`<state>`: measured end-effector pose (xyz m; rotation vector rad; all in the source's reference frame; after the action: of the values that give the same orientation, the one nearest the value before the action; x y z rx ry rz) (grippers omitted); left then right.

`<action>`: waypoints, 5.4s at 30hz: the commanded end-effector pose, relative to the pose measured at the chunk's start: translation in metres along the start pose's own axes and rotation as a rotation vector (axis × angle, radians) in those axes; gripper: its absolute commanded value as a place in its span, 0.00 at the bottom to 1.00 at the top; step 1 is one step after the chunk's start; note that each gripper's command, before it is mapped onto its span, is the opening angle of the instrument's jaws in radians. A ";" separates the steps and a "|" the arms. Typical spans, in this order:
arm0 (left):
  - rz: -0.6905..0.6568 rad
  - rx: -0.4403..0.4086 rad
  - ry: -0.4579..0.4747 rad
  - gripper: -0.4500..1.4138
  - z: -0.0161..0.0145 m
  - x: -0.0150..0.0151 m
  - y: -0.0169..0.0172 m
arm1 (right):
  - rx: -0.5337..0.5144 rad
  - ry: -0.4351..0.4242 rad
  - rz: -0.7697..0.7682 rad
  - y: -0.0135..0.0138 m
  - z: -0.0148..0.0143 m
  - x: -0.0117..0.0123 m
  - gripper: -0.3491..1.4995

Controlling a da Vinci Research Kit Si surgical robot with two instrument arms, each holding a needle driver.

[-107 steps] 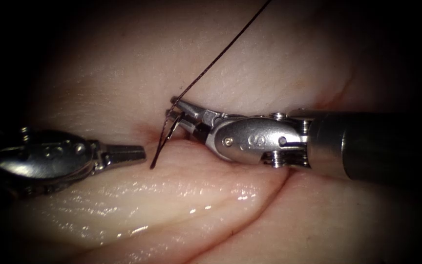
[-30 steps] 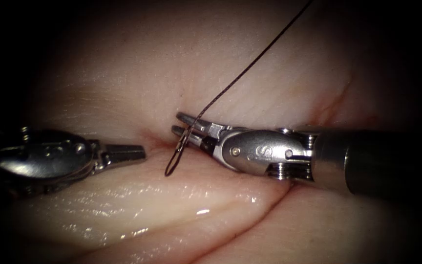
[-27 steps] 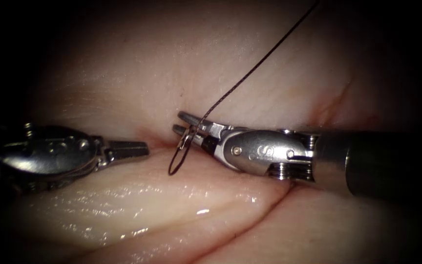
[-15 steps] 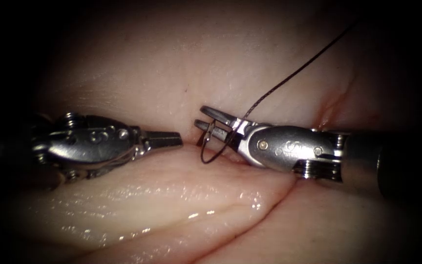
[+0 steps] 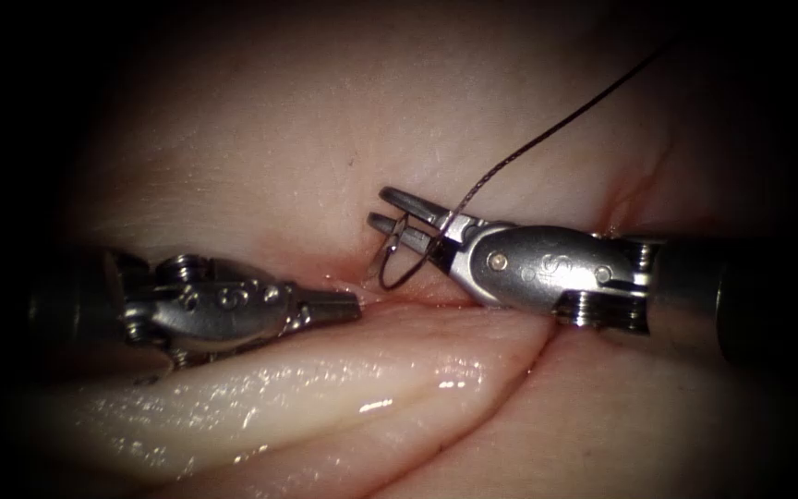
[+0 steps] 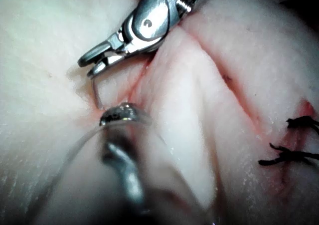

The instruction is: Wound Closure

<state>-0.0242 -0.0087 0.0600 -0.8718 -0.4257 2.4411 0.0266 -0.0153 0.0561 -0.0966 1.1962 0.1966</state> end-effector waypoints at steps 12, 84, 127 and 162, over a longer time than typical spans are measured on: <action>-0.016 -0.005 -0.032 0.05 0.0006 -0.0034 -0.0001 | -0.016 0.025 0.038 0.0015 0.0009 0.0016 0.00; -0.017 -0.017 -0.044 0.06 0.0001 -0.0036 -0.0002 | 0.303 -0.013 1.502 -0.0013 0.0048 0.0081 0.00; -0.018 -0.017 -0.047 0.05 -0.0002 -0.0030 0.0000 | 0.197 0.178 0.796 0.0064 0.0009 0.0084 0.95; -0.018 -0.018 -0.047 0.05 -0.0003 -0.0031 0.0002 | 0.150 -0.028 0.714 0.0090 0.0033 0.0069 0.00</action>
<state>-0.0215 -0.0105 0.0607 -0.8151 -0.4708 2.4485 0.0291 -0.0057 0.0510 0.5058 1.1330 0.7774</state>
